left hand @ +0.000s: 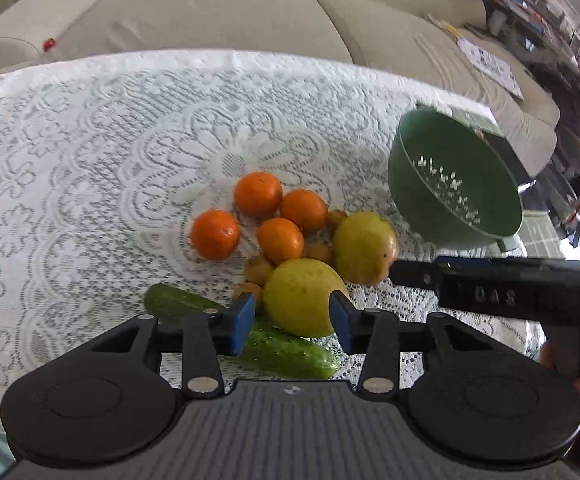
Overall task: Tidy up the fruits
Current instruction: 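Grasp the yellow pear with the left tool while the right tool grasps the red-green pear, then carry both pears into the green colander and open both tools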
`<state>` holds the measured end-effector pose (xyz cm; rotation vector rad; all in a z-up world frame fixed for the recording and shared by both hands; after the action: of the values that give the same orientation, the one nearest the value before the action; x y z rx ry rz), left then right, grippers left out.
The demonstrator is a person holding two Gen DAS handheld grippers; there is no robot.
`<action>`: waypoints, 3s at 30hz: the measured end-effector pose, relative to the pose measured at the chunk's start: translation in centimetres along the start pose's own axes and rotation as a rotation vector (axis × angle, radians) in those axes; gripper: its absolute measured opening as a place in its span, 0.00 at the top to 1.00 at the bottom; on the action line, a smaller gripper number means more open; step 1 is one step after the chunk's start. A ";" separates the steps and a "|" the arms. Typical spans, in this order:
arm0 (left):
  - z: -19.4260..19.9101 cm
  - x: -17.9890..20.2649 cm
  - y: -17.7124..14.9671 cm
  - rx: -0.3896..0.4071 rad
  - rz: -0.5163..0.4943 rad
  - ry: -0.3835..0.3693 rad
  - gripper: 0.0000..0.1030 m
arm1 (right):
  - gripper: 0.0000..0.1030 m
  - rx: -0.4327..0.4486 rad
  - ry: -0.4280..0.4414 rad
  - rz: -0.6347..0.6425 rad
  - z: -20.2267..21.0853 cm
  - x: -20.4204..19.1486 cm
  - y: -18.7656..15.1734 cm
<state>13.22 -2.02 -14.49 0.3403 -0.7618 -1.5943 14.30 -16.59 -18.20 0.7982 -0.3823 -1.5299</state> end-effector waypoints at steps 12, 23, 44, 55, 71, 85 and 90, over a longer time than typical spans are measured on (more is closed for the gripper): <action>-4.4 1.2 -1.6 -0.119 -0.041 0.068 0.33 | 0.41 -0.051 0.012 -0.099 -3.6 1.1 0.1; -6.5 2.5 -1.2 -0.132 -0.021 0.084 0.25 | 0.39 -0.078 0.038 -0.158 -5.9 1.5 -0.1; -7.7 2.5 -1.3 -0.101 -0.020 0.061 0.23 | 0.42 -0.090 0.055 -0.168 -6.7 1.6 -0.4; -4.8 2.6 -0.6 -0.059 -0.036 0.075 0.23 | 0.42 -0.035 0.103 -0.137 -3.5 0.8 1.5; -0.8 3.2 3.7 0.013 0.076 0.083 0.23 | 0.42 0.086 0.100 0.012 2.9 1.9 6.6; -4.0 12.1 10.0 -0.013 0.005 -0.071 0.23 | 0.42 0.035 0.007 0.237 3.3 8.6 8.8; -7.5 14.6 9.6 -0.111 -0.013 -0.112 0.23 | 0.42 -0.022 0.001 0.292 1.7 10.5 8.3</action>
<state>22.48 -18.19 -10.80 0.1767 -0.7533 -1.6709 19.70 -28.29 -14.19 0.6928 -0.4590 -1.2592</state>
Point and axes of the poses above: each gripper's, at about its wrist camera, not at the fingertips, and z roughly against the way its jaws point, x to its right, y to its top, the point moved 10 cm from there along -z, roughly the way its jaws point, and after that the axes turned 13 degrees about x, right-handed, at the moved point
